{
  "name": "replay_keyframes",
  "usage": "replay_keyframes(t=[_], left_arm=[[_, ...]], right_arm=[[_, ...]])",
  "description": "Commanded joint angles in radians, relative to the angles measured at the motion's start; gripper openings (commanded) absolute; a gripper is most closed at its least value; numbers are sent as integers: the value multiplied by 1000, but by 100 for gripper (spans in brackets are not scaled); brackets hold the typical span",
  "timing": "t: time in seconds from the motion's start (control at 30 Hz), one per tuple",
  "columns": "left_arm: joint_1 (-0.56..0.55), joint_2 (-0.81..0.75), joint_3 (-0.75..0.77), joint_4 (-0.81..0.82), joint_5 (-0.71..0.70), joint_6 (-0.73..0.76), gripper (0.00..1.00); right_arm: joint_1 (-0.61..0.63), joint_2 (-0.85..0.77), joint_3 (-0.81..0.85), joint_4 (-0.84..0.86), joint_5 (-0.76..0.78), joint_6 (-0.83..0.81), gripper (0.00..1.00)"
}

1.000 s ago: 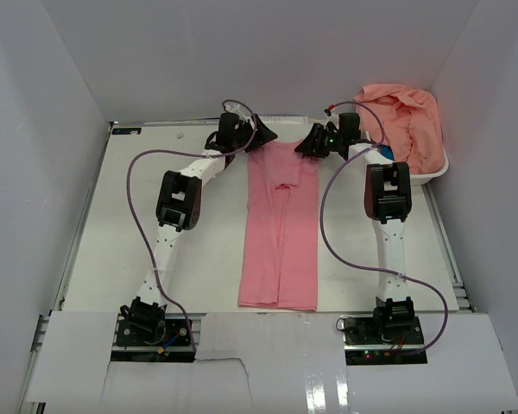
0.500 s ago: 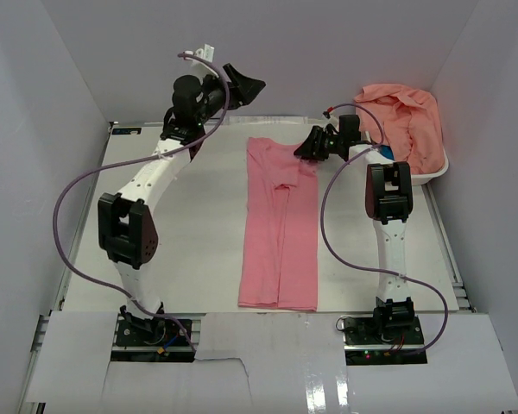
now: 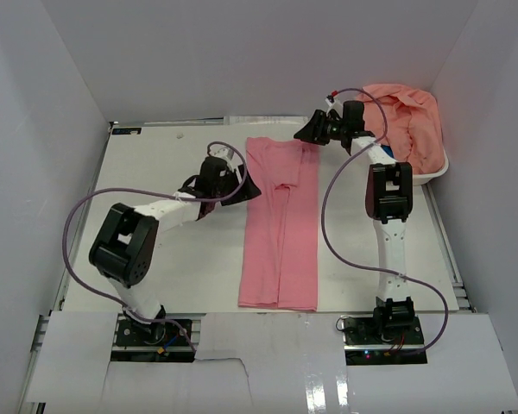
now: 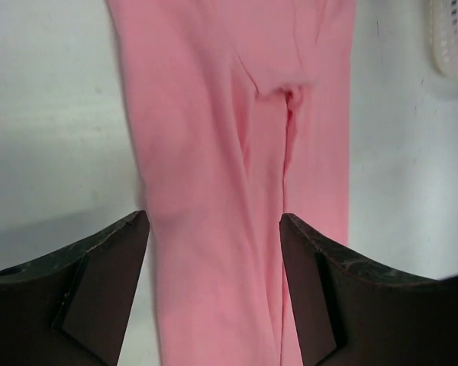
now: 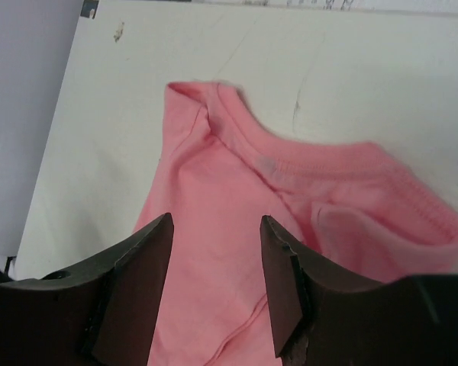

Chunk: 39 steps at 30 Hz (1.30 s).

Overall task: Fold and stack the t-shirts
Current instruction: Rotate the tshirt 90 degrees

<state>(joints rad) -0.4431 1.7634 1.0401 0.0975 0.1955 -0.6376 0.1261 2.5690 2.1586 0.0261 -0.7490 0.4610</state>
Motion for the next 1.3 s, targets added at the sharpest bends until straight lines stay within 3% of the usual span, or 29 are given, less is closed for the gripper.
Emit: replay_keyframes(t=[0.0, 0.1, 0.13, 0.2, 0.27, 0.4, 0.47, 0.6, 0.83, 1.27], left_arm=[[-65, -255, -28, -31, -140, 47, 80], [-77, -418, -75, -144, -160, 36, 82], [-81, -455, -93, -175, -162, 35, 82], [-91, -560, -110, -263, -169, 29, 82], [-100, -646, -143, -320, -172, 15, 83], [-117, -680, -169, -503, -159, -22, 83], [-121, -665, -183, -551, -136, -46, 83], [-121, -599, -241, -621, -114, -96, 82], [-126, -611, -334, -608, -93, -149, 82], [-213, -616, -480, -673, -33, -280, 82]], right_arm=[[-5, -180, -95, 54, -61, -18, 56], [-2, -404, -366, 11, -76, -68, 55], [3, -477, -579, 29, -73, -74, 55], [27, -706, -803, 96, -41, -79, 55], [65, -918, -1047, -2, 34, -116, 57], [173, -1219, -1406, -95, 232, -78, 60], [229, -1364, -1570, -124, 247, -44, 60], [312, -1570, -1738, -207, 296, 76, 61], [372, -1901, -1804, -490, 381, 165, 61], [412, -2021, -1941, -640, 339, 234, 59]])
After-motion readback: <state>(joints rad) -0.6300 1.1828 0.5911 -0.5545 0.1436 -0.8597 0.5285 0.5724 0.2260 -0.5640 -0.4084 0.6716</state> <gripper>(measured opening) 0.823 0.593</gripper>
